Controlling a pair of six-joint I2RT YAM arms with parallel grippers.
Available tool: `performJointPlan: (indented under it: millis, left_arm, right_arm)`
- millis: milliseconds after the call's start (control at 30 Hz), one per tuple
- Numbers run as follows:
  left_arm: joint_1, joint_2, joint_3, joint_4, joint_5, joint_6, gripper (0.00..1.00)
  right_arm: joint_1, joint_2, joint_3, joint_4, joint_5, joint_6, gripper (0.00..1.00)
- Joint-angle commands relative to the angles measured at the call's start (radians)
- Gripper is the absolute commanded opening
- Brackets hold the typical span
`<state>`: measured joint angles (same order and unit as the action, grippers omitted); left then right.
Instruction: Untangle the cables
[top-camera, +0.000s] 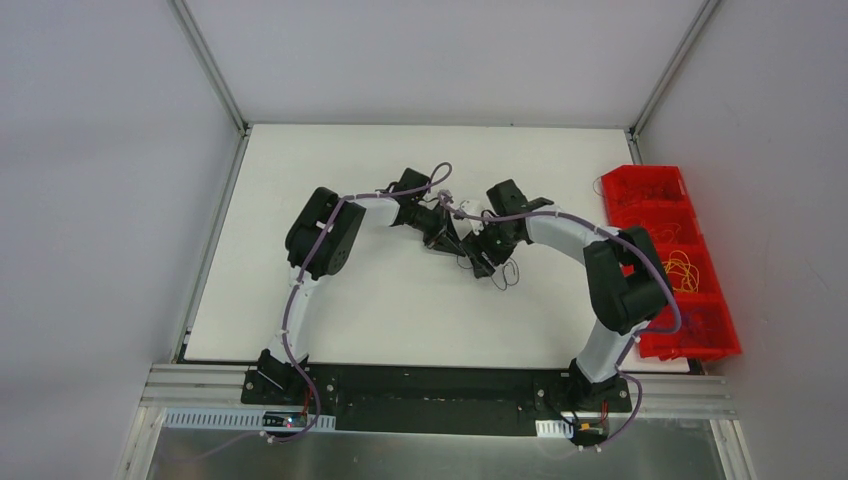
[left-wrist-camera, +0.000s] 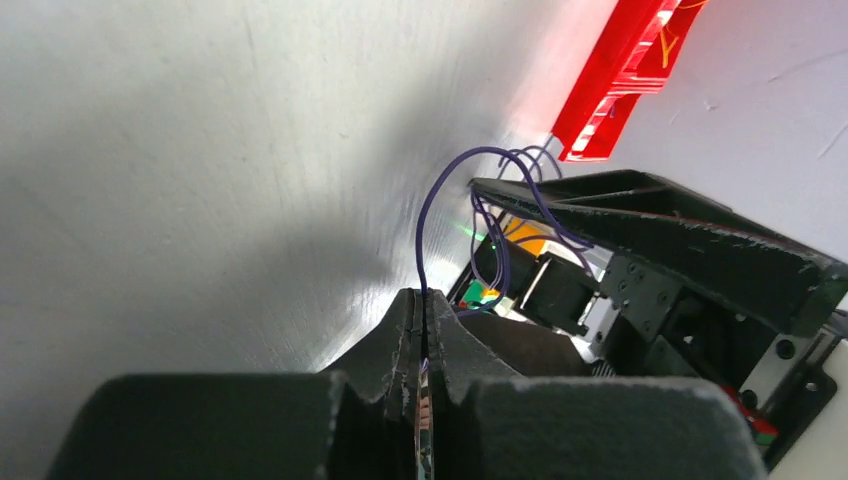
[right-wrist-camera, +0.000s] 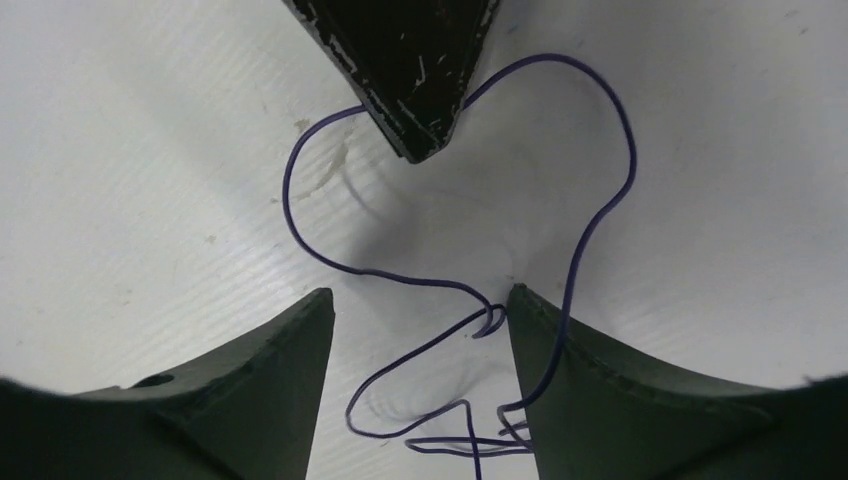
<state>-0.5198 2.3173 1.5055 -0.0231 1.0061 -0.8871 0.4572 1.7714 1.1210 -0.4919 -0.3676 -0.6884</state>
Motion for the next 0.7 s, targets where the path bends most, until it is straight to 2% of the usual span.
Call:
performJointPlan:
  millis: [0, 67, 200, 300, 533, 667]
  left_arm:
    - [0.026, -0.021, -0.051, 0.13, 0.056, -0.131, 0.0]
    - [0.032, -0.025, -0.065, 0.161, 0.062, -0.153, 0.0]
    - [0.034, -0.044, -0.084, 0.202, 0.073, -0.175, 0.0]
    - [0.046, -0.075, -0.113, 0.22, 0.074, -0.168, 0.0]
    - [0.063, -0.165, -0.14, 0.107, 0.058, 0.014, 0.0]
    - [0.049, -0.18, -0.124, 0.104, 0.068, 0.02, 0.0]
  right_arm:
    - [0.023, -0.02, -0.045, 0.173, 0.169, 0.04, 0.64]
    - [0.025, -0.005, -0.052, 0.217, 0.227, 0.052, 0.58]
    - [0.031, -0.006, -0.048, 0.257, 0.294, 0.072, 0.21]
    - [0.024, -0.057, -0.032, 0.225, 0.252, 0.082, 0.0]
    - [-0.06, -0.224, 0.076, 0.087, -0.038, 0.202, 0.0]
    - [-0.077, -0.261, 0.131, 0.079, -0.14, 0.286, 0.0]
